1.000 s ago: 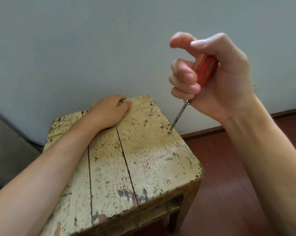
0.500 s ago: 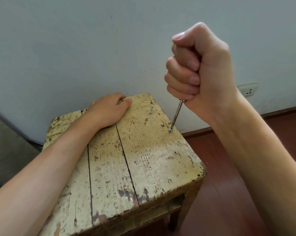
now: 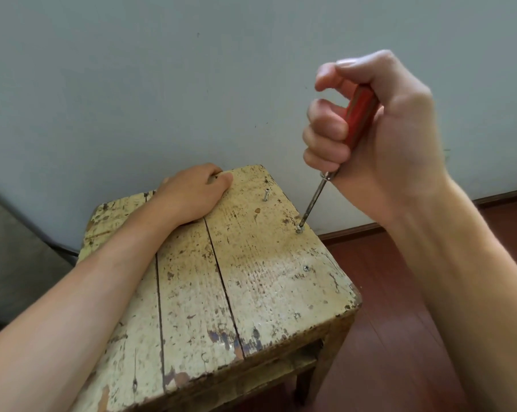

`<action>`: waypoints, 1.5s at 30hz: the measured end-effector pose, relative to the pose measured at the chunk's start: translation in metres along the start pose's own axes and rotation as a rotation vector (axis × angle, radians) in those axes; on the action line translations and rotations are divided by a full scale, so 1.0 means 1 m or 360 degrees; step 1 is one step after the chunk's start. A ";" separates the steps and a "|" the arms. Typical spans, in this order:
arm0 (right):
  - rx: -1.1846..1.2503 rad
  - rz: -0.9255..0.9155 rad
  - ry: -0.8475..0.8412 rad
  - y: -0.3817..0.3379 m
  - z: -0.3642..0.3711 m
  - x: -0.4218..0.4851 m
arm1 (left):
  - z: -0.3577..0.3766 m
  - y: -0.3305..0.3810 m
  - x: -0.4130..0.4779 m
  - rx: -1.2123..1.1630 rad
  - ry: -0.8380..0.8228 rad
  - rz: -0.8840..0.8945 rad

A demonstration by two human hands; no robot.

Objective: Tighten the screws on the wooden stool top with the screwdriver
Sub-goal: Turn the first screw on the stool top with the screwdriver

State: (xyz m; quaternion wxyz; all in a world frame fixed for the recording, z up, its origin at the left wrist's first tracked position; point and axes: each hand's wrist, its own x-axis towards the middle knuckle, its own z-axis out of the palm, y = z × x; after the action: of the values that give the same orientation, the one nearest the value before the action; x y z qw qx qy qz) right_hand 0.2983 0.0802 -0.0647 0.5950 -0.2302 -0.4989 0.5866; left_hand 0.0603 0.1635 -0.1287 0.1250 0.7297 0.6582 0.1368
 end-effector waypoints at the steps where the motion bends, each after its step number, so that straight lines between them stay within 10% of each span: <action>1: 0.0026 0.0030 -0.0142 -0.001 -0.005 0.003 | 0.000 0.000 0.000 -0.0002 -0.0003 0.0002; 10: 0.0029 0.0196 -0.0702 -0.003 -0.003 0.016 | 0.003 -0.003 0.002 -0.0007 -0.0012 0.0005; 25: -0.0075 -0.0213 0.0494 0.009 0.017 -0.004 | 0.002 -0.005 0.003 -0.0026 -0.0018 0.0016; 37: -0.0016 0.0203 -0.0940 -0.009 -0.012 0.020 | 0.003 -0.006 0.005 -0.0002 -0.0003 0.0016; 45: -0.0092 0.0147 -0.0525 -0.002 0.008 0.017 | 0.003 -0.005 0.004 -0.0004 -0.0013 0.0012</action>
State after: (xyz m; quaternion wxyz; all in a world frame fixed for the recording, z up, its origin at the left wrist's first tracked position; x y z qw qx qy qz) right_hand 0.2886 0.0927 -0.0545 0.4707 -0.1705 -0.5953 0.6285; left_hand 0.0575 0.1682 -0.1327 0.1282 0.7325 0.6548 0.1352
